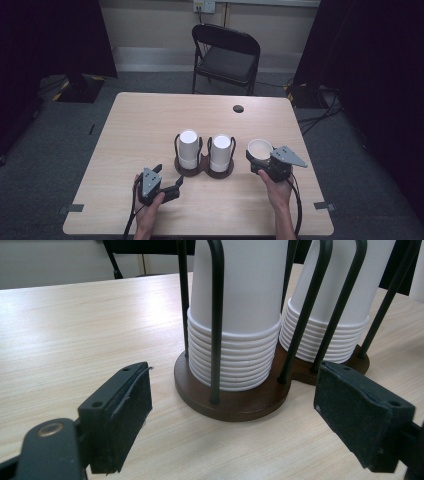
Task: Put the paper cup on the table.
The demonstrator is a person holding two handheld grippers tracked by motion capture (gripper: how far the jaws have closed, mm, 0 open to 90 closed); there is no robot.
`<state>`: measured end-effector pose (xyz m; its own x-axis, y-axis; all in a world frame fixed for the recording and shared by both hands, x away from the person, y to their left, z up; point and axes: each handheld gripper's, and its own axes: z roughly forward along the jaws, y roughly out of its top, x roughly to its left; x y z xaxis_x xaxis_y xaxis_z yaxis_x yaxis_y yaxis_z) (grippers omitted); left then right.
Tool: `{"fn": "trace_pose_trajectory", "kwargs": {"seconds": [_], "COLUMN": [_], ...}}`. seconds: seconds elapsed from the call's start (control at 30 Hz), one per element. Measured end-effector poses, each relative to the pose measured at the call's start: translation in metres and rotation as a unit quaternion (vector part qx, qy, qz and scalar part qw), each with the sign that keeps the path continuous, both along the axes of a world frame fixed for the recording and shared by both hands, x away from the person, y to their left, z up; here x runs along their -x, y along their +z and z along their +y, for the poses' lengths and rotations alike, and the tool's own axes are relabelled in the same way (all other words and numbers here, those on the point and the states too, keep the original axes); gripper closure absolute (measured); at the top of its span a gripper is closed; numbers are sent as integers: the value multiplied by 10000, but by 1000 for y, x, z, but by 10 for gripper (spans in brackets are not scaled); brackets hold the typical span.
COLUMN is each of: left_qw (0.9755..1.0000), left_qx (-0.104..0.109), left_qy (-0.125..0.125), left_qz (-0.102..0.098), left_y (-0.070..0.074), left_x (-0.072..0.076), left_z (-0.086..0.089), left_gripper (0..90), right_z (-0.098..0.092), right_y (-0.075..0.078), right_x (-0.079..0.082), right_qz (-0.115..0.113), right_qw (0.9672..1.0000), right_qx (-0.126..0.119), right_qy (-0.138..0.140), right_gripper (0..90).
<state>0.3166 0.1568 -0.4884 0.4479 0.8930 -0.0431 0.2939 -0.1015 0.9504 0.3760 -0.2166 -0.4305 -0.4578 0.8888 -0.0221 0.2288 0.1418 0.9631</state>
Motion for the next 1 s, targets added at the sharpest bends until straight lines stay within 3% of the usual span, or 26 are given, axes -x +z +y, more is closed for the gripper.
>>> {"fn": "trace_pose_trajectory", "kwargs": {"seconds": [0.07, 0.13, 0.43, 0.73, 0.9, 1.0], "left_qw": [10000, 9998, 9994, 9970, 9969, 9965], "left_qx": [-47, 71, -1, -193, 34, 117], "left_qy": [58, 126, 293, 514, 562, 582], "left_qz": [-28, -120, -191, -544, -547, -591], "left_y": [-1, -2, -7, -8, -8, -9], "left_x": [1, 4, 7, 14, 14, 15], "left_z": [-1, -1, -2, -7, -3, -2], "left_gripper": [155, 155, 157, 155, 155, 156], "right_z": [-3, -5, -11, -16, -12, -12], "right_y": [-1, -2, 1, -11, -11, -11], "right_x": [-4, -7, -24, -43, -56, -61], "right_qz": [18, 32, -79, -45, -65, -80], "right_qw": [10000, 10000, 9994, 9987, 9986, 9984], "right_qx": [-26, -10, -21, -99, -17, -97], "right_qy": [-37, -90, -327, -506, -519, -553], "right_gripper": [253, 252, 247, 245, 241, 241]}}
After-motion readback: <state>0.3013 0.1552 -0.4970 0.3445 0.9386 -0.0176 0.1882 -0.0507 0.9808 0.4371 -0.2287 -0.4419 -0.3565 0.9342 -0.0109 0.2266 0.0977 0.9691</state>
